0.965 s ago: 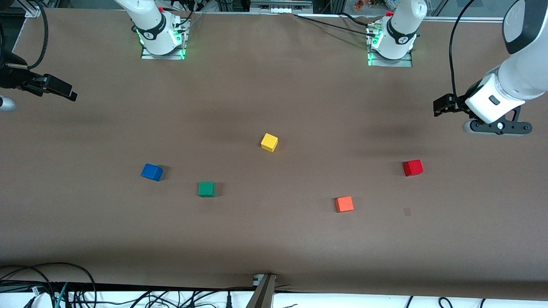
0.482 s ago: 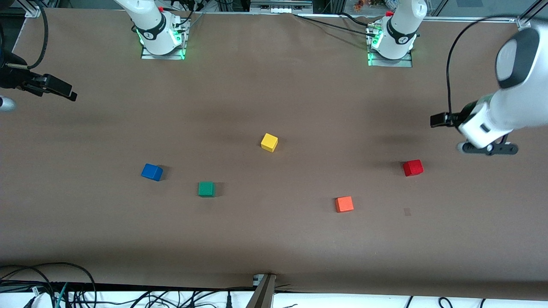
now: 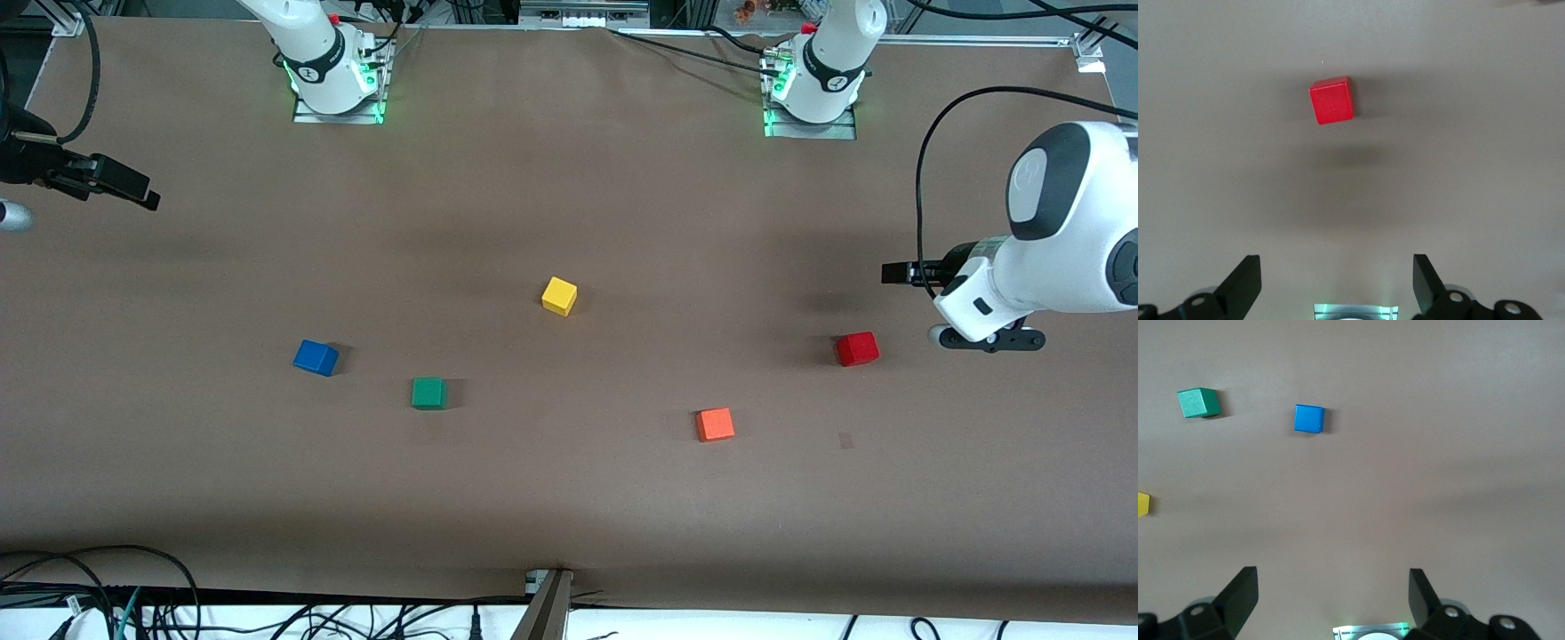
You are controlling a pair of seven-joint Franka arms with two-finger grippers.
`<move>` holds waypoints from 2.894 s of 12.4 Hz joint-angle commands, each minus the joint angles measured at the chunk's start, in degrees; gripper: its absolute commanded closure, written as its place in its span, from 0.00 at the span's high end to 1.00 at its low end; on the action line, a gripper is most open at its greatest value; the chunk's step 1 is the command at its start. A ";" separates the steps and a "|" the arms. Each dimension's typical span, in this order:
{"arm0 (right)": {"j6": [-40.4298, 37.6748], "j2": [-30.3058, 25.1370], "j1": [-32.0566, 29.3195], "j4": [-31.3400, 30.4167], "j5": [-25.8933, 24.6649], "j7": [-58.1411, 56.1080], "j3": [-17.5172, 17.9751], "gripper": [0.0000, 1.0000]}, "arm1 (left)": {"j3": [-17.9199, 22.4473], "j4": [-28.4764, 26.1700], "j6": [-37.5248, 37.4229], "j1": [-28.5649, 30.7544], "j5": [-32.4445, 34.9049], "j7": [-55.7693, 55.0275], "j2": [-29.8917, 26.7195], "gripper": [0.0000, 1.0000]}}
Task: Pass red block to right arm, stack on blue
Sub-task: 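Move the left gripper down over the red cube, then close the left gripper on the red cube, then lift the red cube with the left gripper toward the table middle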
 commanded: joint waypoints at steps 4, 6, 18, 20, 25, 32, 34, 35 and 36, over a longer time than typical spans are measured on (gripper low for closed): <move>-0.94 0.24 0.04 1.06 0.82 -0.84 -0.21 1.00 | 0.00 -13.88 25.04 1.64 1.41 0.01 3.36 1.00; -0.94 0.24 0.04 1.06 0.82 -0.84 -0.21 1.00 | 0.00 -15.12 32.53 2.96 1.50 0.80 7.13 1.00; -0.94 0.24 0.04 1.06 0.82 -0.75 -0.21 1.00 | 0.09 -15.39 41.27 3.06 1.85 2.37 14.36 0.32; -0.94 0.24 0.04 1.06 0.82 -0.75 -0.21 1.00 | -0.08 -14.86 40.74 3.32 4.31 6.76 14.27 0.00; -0.94 0.24 0.04 1.06 0.82 -0.75 -0.21 1.00 | -1.14 -5.31 33.90 2.71 3.35 21.15 13.66 0.00; -0.94 0.24 0.04 1.06 0.82 -0.75 -0.13 1.00 | -18.07 3.94 30.10 3.14 -10.69 24.71 13.13 0.00; -1.28 0.33 0.13 1.06 0.91 -0.84 0.13 1.00 | -23.96 4.83 30.89 3.32 -17.45 28.11 13.13 0.00; -2.16 0.33 0.22 1.14 0.91 -0.84 0.22 1.00 | -26.69 5.09 32.20 3.23 -19.49 32.05 13.13 0.00; -2.51 0.24 0.22 1.06 0.99 -0.84 0.22 1.00 | -28.63 6.40 35.00 2.62 -20.90 35.66 13.39 0.00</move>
